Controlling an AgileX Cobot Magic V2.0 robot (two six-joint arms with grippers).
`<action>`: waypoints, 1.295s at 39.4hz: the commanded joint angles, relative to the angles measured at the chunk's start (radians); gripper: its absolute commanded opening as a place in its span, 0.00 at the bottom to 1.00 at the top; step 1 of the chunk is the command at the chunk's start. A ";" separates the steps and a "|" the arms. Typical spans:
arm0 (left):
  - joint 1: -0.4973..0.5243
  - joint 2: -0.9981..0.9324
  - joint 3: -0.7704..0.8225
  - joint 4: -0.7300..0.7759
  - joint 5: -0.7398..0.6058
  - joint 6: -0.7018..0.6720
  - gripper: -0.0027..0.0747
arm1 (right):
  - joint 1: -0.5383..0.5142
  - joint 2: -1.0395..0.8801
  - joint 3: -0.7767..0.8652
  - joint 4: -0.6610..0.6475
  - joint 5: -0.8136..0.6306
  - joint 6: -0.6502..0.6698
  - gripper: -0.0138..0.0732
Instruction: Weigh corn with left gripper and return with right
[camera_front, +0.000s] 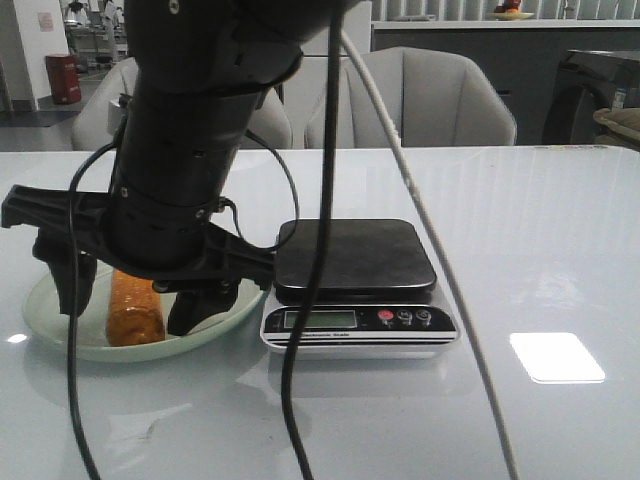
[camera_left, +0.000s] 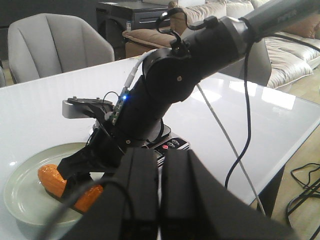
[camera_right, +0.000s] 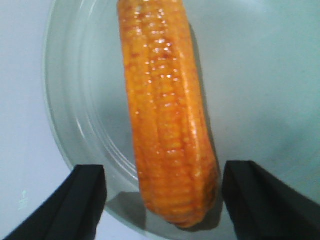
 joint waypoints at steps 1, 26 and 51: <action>-0.006 -0.020 -0.023 -0.016 -0.077 -0.001 0.18 | -0.021 -0.108 -0.035 -0.001 0.010 -0.001 0.84; -0.006 -0.020 -0.023 -0.016 -0.077 -0.001 0.18 | -0.193 -0.414 -0.032 0.008 0.406 -0.478 0.84; -0.006 -0.020 -0.023 -0.016 -0.077 -0.001 0.18 | -0.292 -0.802 0.289 0.024 0.285 -0.711 0.84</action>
